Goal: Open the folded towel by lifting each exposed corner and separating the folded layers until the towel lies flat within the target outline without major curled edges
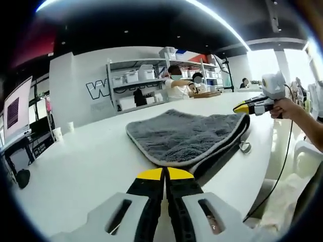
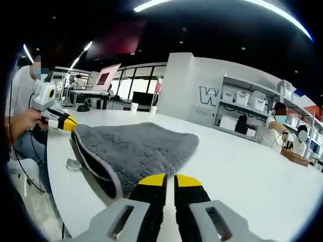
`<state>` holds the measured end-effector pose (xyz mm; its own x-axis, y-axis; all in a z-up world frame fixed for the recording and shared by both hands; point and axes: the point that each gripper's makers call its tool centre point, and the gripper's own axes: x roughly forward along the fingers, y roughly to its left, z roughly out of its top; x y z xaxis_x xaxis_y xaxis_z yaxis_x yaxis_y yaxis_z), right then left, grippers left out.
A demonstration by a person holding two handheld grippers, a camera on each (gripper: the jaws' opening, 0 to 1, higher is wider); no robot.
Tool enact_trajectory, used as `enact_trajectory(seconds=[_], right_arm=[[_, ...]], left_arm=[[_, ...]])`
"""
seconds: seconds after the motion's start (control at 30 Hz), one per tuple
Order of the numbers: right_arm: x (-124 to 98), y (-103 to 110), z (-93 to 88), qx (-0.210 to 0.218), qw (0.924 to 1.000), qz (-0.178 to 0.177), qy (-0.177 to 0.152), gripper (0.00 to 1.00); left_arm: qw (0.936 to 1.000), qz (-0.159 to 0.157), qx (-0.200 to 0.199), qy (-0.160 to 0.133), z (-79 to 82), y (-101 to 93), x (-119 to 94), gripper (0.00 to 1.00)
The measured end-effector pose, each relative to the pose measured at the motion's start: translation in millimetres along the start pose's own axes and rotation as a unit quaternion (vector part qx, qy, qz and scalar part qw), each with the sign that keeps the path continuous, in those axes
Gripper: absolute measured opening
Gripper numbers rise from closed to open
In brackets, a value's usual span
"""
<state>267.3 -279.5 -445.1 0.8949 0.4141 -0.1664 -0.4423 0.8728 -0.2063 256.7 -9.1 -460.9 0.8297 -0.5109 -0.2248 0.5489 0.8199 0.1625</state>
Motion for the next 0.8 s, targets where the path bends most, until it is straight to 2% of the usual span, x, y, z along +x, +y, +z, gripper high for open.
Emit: enact_trajectory(seconds=[0.3, 0.33, 0.4, 0.53, 0.6, 0.67, 0.8], right_arm=[[3.3, 11.4, 6.5, -0.007, 0.9998, 0.017, -0.007, 0.00], [5.1, 14.8, 5.8, -0.009, 0.9997, 0.024, -0.006, 0.00], [5.5, 15.6, 5.3, -0.009, 0.9996, 0.026, -0.005, 0.00], [5.8, 14.8, 4.3, -0.005, 0.9997, 0.025, -0.005, 0.00], [5.8, 14.3, 4.0, -0.006, 0.9997, 0.024, -0.004, 0.00], [5.9, 14.1, 3.8, -0.006, 0.9997, 0.024, -0.004, 0.00], [6.0, 14.6, 3.8, -0.006, 0.9997, 0.025, -0.004, 0.00]], left_arm=[[0.9999, -0.010, -0.013, -0.001, 1.1, -4.7, 2.9, 0.00], [0.9988, -0.017, -0.045, -0.010, 4.5, -5.5, 2.4, 0.00], [0.9983, -0.017, -0.054, -0.015, 6.1, -5.0, 1.8, 0.00], [0.9887, -0.063, -0.132, -0.034, 12.0, -16.0, 0.1, 0.04], [0.9862, -0.070, -0.146, -0.037, 13.1, -17.4, 0.2, 0.06], [0.9799, -0.085, -0.177, -0.038, 13.5, -21.7, 1.5, 0.09], [0.9755, -0.098, -0.193, -0.040, 14.2, -25.5, 2.4, 0.13]])
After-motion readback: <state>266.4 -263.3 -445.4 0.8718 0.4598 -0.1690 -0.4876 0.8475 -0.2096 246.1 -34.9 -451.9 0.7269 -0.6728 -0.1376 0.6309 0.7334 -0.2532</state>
